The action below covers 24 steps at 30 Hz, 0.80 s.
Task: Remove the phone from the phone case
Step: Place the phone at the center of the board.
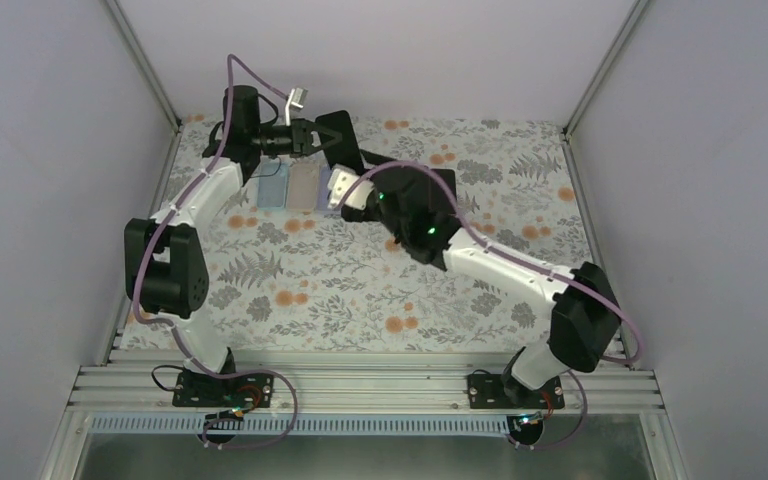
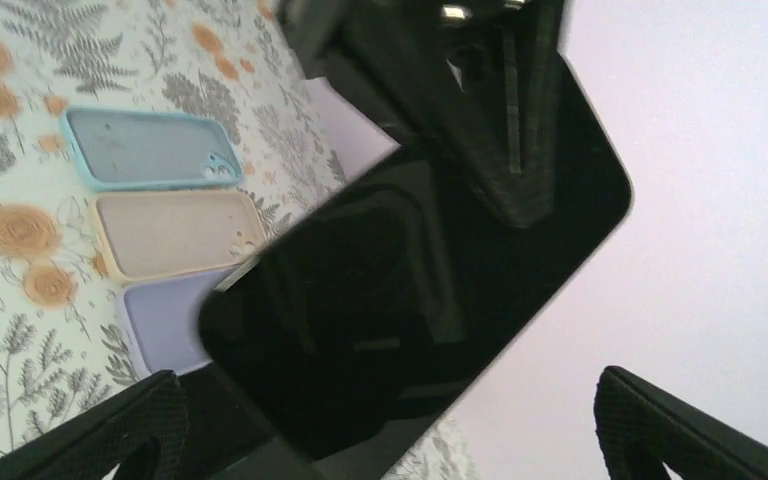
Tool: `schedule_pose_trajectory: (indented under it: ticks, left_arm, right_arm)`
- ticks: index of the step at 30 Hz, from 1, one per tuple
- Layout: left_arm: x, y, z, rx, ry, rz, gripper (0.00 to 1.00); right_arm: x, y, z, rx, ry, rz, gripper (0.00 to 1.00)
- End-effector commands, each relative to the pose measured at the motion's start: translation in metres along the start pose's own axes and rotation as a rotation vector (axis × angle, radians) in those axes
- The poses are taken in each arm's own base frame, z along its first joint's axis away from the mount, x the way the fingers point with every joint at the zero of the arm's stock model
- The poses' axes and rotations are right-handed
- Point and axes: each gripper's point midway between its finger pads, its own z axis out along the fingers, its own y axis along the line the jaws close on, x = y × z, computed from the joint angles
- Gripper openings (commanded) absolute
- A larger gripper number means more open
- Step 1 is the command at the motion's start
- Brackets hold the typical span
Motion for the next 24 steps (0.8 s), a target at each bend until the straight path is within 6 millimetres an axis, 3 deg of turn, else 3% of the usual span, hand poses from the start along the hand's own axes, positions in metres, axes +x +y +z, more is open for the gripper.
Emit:
schedule_pose_trajectory:
  ticks: [1, 9, 13, 16, 24]
  left_arm:
    - [-0.01, -0.037, -0.011, 0.0, -0.022, 0.212, 0.02]
    - [-0.003, -0.056, -0.014, 0.041, -0.02, 0.379, 0.02]
    - [0.001, -0.067, -0.014, 0.078, -0.016, 0.418, 0.02]
    - [0.007, -0.078, -0.013, 0.131, 0.0, 0.443, 0.02]
    - [0.014, -0.098, -0.008, 0.177, 0.01, 0.491, 0.02]
  right_arm:
    - [-0.015, -0.01, -0.02, -0.227, -0.087, 0.272, 0.95]
    - [-0.02, -0.042, -0.043, -0.492, -0.219, 0.584, 0.92]
    - [-0.014, -0.06, -0.05, -0.587, -0.278, 0.725, 0.91]
    - [-0.006, -0.069, -0.05, -0.646, -0.302, 0.82, 0.86]
    - [-0.001, -0.07, -0.053, -0.824, -0.349, 0.99, 0.79]
